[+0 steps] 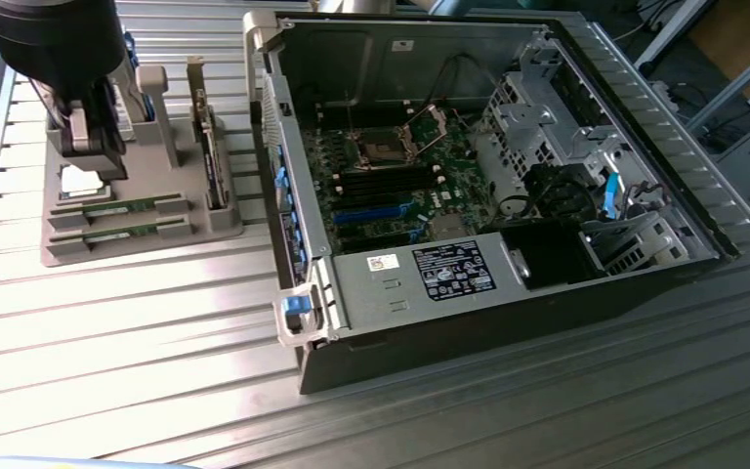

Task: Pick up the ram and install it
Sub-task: 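Pick up the ram and move it above insertion slot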

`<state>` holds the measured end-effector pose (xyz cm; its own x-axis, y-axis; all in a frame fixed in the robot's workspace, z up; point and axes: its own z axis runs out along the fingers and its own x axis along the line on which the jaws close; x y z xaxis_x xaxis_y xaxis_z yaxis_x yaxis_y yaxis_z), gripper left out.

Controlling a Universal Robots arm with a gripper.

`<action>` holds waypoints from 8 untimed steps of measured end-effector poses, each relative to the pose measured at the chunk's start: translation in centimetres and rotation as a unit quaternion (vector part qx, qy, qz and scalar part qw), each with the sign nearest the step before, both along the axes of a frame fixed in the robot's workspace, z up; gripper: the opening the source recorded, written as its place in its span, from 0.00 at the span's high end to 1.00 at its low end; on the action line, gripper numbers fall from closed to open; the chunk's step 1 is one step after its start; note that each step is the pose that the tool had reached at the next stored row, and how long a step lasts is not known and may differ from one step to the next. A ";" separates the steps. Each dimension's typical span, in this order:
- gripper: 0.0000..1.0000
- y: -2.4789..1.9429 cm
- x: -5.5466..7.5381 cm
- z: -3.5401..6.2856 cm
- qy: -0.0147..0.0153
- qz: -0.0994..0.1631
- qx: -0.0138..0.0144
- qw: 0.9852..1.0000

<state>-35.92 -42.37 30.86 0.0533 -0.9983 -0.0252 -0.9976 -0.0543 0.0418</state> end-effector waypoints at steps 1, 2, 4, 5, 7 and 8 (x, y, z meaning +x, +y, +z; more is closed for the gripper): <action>0.64 -0.01 0.1 -0.09 0.000 0.000 0.000 1.000; 0.64 0.00 0.1 -0.14 0.000 0.000 0.000 1.000; 0.64 0.00 0.1 -0.20 0.000 0.000 0.000 1.000; 0.64 0.00 0.1 -0.25 0.000 0.000 0.000 1.000; 0.64 0.00 0.1 -0.32 0.000 0.000 0.000 1.000; 0.64 0.00 0.1 -0.40 0.000 0.000 0.000 1.000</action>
